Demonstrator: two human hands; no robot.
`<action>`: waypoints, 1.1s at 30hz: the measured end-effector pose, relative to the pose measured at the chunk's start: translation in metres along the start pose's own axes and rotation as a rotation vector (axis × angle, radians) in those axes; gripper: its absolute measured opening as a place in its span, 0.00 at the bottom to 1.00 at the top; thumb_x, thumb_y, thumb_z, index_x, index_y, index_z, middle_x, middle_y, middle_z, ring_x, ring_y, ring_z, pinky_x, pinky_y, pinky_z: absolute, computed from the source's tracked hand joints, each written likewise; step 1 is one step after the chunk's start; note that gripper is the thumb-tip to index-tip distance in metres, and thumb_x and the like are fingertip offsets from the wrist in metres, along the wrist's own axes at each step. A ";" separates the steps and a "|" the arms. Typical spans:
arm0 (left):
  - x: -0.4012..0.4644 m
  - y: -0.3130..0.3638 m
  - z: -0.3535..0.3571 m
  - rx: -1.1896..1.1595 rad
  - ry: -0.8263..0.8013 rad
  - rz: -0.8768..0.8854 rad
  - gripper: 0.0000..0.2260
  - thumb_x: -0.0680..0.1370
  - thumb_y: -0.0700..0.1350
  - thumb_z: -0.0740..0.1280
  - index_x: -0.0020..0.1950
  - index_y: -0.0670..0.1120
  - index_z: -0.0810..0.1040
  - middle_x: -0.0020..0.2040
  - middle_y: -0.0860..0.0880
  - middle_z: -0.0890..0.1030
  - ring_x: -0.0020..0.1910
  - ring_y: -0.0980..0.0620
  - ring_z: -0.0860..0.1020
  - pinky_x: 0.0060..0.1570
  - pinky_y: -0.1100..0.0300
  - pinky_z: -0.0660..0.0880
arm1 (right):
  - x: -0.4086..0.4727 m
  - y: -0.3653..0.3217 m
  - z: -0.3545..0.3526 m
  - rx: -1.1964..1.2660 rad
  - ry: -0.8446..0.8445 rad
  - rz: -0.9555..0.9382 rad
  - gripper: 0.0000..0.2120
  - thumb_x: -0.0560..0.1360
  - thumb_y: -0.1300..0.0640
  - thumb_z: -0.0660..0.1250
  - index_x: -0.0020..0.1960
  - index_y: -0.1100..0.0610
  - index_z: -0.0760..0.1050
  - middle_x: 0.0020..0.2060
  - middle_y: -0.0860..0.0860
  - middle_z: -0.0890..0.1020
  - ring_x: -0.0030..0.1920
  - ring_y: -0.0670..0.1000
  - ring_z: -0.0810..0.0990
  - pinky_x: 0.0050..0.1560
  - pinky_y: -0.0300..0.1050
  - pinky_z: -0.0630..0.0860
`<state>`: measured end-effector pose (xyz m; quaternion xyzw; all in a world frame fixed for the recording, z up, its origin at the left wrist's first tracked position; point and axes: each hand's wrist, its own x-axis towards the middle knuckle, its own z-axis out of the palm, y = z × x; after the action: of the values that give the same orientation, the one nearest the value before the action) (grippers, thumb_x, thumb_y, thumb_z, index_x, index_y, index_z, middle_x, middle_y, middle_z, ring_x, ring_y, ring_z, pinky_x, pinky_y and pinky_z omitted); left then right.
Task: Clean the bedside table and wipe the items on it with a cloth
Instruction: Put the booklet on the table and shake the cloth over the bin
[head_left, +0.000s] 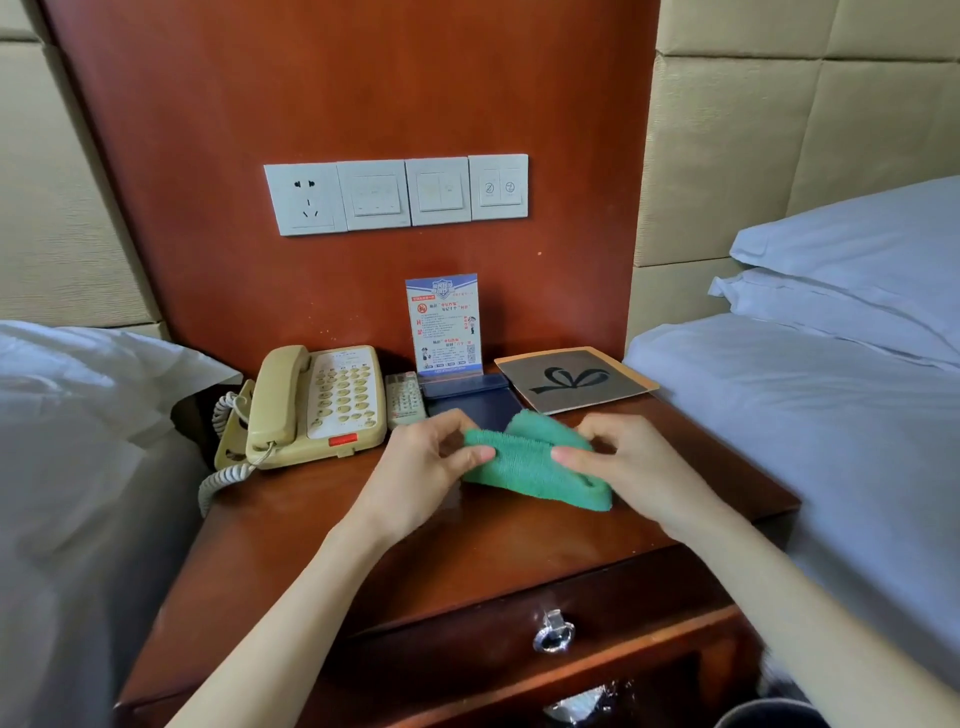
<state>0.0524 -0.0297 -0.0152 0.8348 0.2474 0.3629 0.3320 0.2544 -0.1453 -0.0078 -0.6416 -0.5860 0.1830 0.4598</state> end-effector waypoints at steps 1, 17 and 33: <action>0.000 0.006 0.002 -0.037 0.006 0.017 0.05 0.77 0.46 0.69 0.42 0.50 0.77 0.40 0.52 0.83 0.39 0.55 0.81 0.39 0.59 0.78 | -0.003 0.000 -0.006 0.079 0.037 0.019 0.12 0.72 0.50 0.71 0.33 0.51 0.75 0.29 0.44 0.76 0.33 0.42 0.74 0.38 0.43 0.70; 0.014 0.098 0.125 -0.458 -0.166 0.069 0.08 0.76 0.50 0.66 0.45 0.45 0.73 0.43 0.36 0.78 0.41 0.36 0.75 0.50 0.38 0.73 | -0.147 0.054 -0.111 0.421 0.581 0.243 0.17 0.74 0.71 0.61 0.39 0.54 0.84 0.36 0.52 0.82 0.33 0.49 0.76 0.25 0.39 0.71; -0.067 0.010 0.225 -0.363 -0.375 0.051 0.04 0.82 0.50 0.59 0.49 0.54 0.73 0.36 0.47 0.81 0.32 0.48 0.78 0.33 0.58 0.74 | -0.211 0.153 -0.062 0.243 0.448 0.380 0.20 0.71 0.76 0.64 0.47 0.52 0.82 0.44 0.50 0.86 0.46 0.48 0.83 0.52 0.39 0.75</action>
<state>0.1859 -0.1646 -0.1538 0.8202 0.0913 0.2483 0.5072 0.3396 -0.3466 -0.1630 -0.7044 -0.3134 0.1885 0.6084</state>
